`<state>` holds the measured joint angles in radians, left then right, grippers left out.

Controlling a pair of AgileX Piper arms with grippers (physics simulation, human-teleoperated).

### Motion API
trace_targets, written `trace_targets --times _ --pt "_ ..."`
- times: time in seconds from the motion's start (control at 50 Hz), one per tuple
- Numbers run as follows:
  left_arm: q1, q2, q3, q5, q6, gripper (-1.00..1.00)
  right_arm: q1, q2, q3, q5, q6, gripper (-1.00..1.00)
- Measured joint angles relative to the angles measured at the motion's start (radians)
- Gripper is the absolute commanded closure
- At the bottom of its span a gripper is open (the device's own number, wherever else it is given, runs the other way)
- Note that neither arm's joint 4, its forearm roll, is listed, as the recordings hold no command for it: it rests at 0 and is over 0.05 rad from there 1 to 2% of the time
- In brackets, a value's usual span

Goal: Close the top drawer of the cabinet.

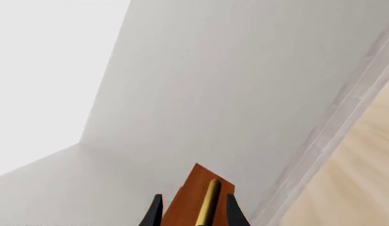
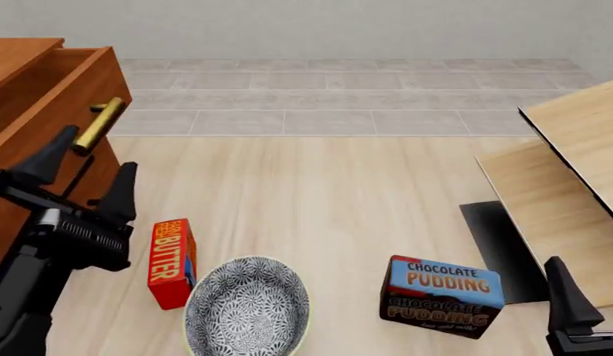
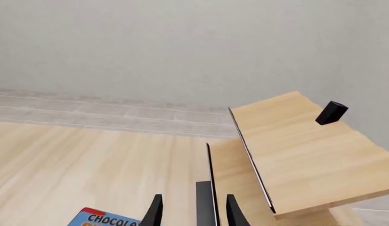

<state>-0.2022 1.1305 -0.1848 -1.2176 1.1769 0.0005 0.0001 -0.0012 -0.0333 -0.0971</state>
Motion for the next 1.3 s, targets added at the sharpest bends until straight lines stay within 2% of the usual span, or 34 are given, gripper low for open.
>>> trace_targets --times 0.54,1.3 --pt "0.054 0.064 -0.051 -0.002 0.056 -1.0 -0.005 0.0 0.0 0.0 0.0 -1.0" --pt "0.096 0.11 -0.075 -0.002 0.14 -1.0 -0.004 0.0 0.001 0.0 -0.007 -1.0"
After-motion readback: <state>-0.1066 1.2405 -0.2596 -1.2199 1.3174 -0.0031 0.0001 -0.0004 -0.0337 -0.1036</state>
